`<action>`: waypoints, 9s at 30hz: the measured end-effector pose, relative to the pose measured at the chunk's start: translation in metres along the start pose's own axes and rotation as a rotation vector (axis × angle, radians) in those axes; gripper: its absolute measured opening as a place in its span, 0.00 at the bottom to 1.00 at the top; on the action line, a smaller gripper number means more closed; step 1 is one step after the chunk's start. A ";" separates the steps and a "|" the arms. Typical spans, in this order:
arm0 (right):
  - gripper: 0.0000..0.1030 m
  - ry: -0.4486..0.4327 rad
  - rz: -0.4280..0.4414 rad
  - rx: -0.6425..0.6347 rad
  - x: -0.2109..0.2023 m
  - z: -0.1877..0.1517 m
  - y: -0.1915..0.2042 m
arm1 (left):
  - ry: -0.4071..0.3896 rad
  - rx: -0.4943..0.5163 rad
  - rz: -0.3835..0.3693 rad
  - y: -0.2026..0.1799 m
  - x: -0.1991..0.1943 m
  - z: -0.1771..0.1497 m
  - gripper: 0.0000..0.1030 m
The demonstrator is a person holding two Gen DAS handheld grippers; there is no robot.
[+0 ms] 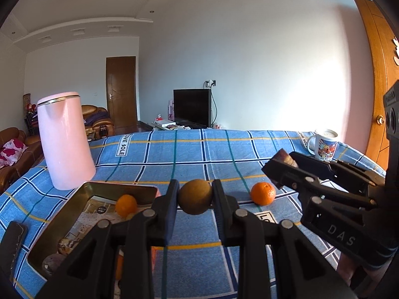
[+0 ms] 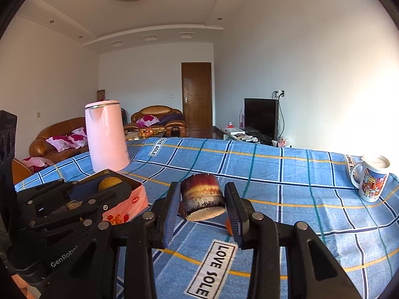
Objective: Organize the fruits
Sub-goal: 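Carry the taro slice and yellow fruit over the tin box with both grippers, then open both grippers to drop the taro slice and yellow fruit into the box, then grasp an orange with the right gripper while the left grasps the brown round fruit, then carry the orange and brown fruit over the tin box with both grippers, then open both grippers to drop the orange and brown fruit into the box, then grasp the small yellow fruit beside the kettle with the left gripper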
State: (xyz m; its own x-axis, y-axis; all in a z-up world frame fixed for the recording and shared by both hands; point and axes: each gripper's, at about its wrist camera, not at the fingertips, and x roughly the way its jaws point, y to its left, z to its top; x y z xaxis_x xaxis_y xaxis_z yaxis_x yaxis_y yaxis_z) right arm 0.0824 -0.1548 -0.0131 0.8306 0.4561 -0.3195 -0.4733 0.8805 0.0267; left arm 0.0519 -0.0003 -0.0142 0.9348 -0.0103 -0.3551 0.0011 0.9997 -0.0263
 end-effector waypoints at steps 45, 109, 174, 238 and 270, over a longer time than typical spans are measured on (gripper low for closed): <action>0.38 0.394 0.298 -0.177 0.136 -0.006 0.181 | 0.185 -0.179 0.256 0.173 0.026 -0.009 0.35; 0.47 0.318 -0.039 0.213 0.068 -0.016 -0.103 | 0.516 0.080 0.063 -0.052 0.173 0.001 0.58; 0.47 0.025 0.048 0.021 0.017 0.007 0.023 | 0.048 -0.005 0.074 0.037 -0.009 -0.001 0.38; 0.69 0.311 0.364 -0.045 0.117 0.026 0.108 | 0.424 -0.238 0.370 0.266 0.061 0.006 0.70; 0.69 0.238 0.349 -0.032 0.110 0.008 0.097 | 0.417 -0.192 0.208 0.229 0.061 0.009 0.26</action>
State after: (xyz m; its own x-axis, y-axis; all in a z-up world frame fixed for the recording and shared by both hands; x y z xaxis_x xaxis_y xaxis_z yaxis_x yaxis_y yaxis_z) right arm 0.1299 -0.0179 -0.0380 0.5300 0.6803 -0.5063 -0.7262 0.6724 0.1432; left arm 0.1124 0.2287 -0.0335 0.6867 0.1411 -0.7131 -0.2722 0.9595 -0.0722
